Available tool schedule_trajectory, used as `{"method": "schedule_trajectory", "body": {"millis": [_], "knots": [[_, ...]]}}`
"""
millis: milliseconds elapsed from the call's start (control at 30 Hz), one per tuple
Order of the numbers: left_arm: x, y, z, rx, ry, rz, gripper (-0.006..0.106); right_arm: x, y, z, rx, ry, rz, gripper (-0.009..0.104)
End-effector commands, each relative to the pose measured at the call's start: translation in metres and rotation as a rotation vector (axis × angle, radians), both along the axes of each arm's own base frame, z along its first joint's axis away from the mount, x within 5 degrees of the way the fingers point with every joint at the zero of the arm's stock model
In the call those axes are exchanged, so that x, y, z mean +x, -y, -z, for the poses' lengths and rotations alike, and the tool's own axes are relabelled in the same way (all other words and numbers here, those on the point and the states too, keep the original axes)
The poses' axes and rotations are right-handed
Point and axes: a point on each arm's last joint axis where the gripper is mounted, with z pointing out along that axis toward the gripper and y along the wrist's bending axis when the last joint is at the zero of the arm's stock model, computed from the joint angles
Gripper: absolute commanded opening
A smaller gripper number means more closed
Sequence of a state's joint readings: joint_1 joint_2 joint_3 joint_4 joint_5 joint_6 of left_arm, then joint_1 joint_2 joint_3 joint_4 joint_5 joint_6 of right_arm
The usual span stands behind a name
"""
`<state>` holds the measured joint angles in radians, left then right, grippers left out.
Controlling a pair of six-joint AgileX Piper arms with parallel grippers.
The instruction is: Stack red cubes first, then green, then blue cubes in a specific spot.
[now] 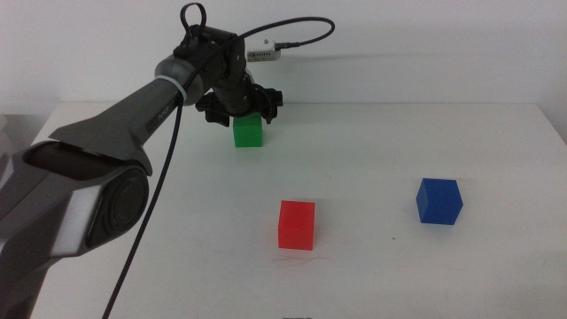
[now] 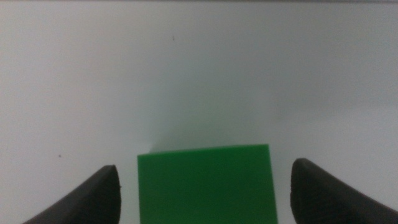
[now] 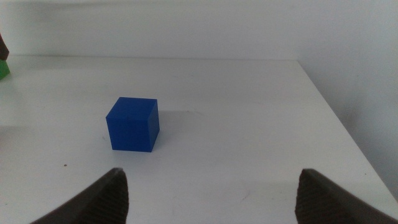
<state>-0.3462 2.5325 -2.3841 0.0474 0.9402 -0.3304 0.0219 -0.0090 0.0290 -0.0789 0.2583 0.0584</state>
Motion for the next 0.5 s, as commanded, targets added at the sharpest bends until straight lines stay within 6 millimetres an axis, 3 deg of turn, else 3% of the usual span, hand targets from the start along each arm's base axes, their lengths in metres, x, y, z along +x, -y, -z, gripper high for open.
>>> {"method": "schedule_trajectory", "body": {"millis": [0, 67, 100, 300, 467], "knots": [[-0.001, -0.001, -0.053, -0.053, 0.147, -0.003, 0.093, 0.0, 0.0, -0.014, -0.021, 0.105, 0.0, 0.089], [-0.001, -0.001, -0.053, -0.053, 0.146, -0.003, 0.092, 0.0, 0.0, -0.014, -0.021, 0.105, 0.0, 0.089], [0.001, -0.002, -0.046, -0.061, 0.13, -0.013, 0.083, 0.0, 0.0, -0.014, -0.021, 0.105, 0.0, 0.089], [0.004, -0.007, -0.039, -0.147, 0.082, -0.016, 0.055, 0.0, 0.0, -0.014, -0.021, 0.105, 0.0, 0.089], [-0.003, -0.011, -0.054, -0.115, 0.068, -0.009, 0.028, 0.0, 0.0, -0.014, -0.021, 0.105, 0.0, 0.089]]}}
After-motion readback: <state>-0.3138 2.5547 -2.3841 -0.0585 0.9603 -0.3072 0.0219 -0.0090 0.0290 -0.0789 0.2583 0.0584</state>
